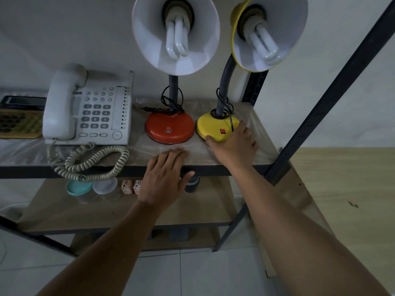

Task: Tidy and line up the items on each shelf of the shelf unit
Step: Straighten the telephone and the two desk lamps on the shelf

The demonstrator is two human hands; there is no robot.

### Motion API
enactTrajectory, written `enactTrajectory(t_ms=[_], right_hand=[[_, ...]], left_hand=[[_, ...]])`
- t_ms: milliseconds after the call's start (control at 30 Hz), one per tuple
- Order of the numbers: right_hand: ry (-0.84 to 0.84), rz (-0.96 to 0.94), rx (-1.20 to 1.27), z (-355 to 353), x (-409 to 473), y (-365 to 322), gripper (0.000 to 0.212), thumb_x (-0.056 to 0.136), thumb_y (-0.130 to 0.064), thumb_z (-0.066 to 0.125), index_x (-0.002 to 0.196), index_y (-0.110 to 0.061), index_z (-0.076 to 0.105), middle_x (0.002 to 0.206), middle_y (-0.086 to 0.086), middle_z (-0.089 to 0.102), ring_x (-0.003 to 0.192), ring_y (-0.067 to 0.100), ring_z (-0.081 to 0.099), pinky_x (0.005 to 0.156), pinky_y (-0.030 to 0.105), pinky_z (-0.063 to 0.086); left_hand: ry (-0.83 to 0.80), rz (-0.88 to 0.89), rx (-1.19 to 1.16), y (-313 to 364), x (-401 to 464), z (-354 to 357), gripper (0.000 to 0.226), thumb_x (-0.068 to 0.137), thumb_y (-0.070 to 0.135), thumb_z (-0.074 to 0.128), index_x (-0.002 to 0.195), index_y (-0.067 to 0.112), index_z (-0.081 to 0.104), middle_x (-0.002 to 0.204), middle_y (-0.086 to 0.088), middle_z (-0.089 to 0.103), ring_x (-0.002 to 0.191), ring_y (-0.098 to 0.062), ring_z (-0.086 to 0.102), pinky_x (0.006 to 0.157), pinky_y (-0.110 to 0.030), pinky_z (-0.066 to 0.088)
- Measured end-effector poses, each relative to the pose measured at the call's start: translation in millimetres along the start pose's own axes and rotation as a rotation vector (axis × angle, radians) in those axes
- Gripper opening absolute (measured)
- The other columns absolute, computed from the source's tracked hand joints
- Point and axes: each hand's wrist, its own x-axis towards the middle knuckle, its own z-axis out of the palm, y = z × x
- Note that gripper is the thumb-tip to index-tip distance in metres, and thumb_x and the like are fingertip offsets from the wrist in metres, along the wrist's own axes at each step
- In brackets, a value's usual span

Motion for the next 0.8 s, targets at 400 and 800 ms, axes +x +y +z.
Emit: enactTrajectory(t_ms=[400,800], right_hand=[[0.013,0.013,0.015,1,2,-3,0.111,0.069,-0.077,0.061,0.152,-0.010,0.027,0.151,0.012,0.042,0.138,0.037,0.041,0.113,0.052,0.033],[0.181,-0.145,0.179,-9,-48,4,0.089,0.085,-0.067,0.059,0.149,-0.011,0.035,0.148,0.010,0.045,0.138,0.030,0.041,0.115,0.049,0.034]], left_hand=[[0.003,0.003,-0.026,0,0,-2,0.058,0.099,0.057,0.040,0.143,0.019,0.049,0.146,0.000,0.050,0.133,-0.017,0.044,0.105,-0.035,0.036],[0.038,0.017,-0.059,1,-2,-3,0.055,0.100,0.051,0.049,0.143,0.017,0.049,0.146,-0.003,0.050,0.132,-0.021,0.046,0.106,-0.036,0.035]])
